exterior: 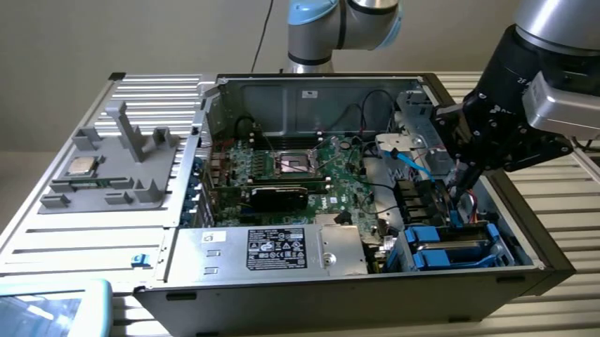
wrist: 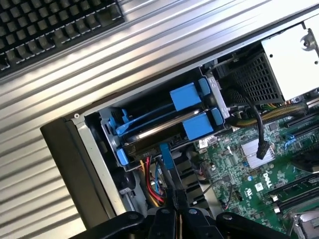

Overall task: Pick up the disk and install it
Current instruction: 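Insert the second disk wire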

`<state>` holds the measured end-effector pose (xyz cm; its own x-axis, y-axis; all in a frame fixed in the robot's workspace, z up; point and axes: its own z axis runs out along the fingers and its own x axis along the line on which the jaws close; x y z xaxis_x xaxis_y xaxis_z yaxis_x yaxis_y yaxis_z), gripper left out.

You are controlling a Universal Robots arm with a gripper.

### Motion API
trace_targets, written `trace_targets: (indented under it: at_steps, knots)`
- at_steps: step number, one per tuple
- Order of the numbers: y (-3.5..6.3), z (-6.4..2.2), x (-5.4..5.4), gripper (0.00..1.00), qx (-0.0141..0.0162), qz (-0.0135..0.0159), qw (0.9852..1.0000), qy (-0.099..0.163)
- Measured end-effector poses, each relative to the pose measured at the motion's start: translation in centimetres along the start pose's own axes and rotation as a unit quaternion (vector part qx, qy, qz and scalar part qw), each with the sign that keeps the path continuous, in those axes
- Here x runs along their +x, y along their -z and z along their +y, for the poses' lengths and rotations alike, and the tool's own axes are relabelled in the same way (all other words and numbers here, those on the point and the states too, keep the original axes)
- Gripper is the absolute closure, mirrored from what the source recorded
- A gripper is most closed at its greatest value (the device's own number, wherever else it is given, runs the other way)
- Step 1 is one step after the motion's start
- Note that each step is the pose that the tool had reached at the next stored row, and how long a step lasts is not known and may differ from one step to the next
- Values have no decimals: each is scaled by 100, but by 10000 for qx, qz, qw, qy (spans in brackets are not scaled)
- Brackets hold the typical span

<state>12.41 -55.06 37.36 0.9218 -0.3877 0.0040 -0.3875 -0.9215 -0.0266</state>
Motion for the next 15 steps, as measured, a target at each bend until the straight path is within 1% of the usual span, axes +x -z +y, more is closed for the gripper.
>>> trace_targets:
  at_steps: [2, 5, 8, 10, 11, 15]
  knots:
    - [0, 0, 0, 89, 0, -5, 9998, 182]
    - [0, 0, 0, 89, 2, -12, 9990, 448]
    - [0, 0, 0, 89, 3, -18, 9977, 679]
    - [0, 0, 0, 89, 3, -22, 9966, 827]
    - [0, 0, 0, 89, 4, -23, 9962, 866]
    - [0, 0, 1, 89, 4, -24, 9962, 869]
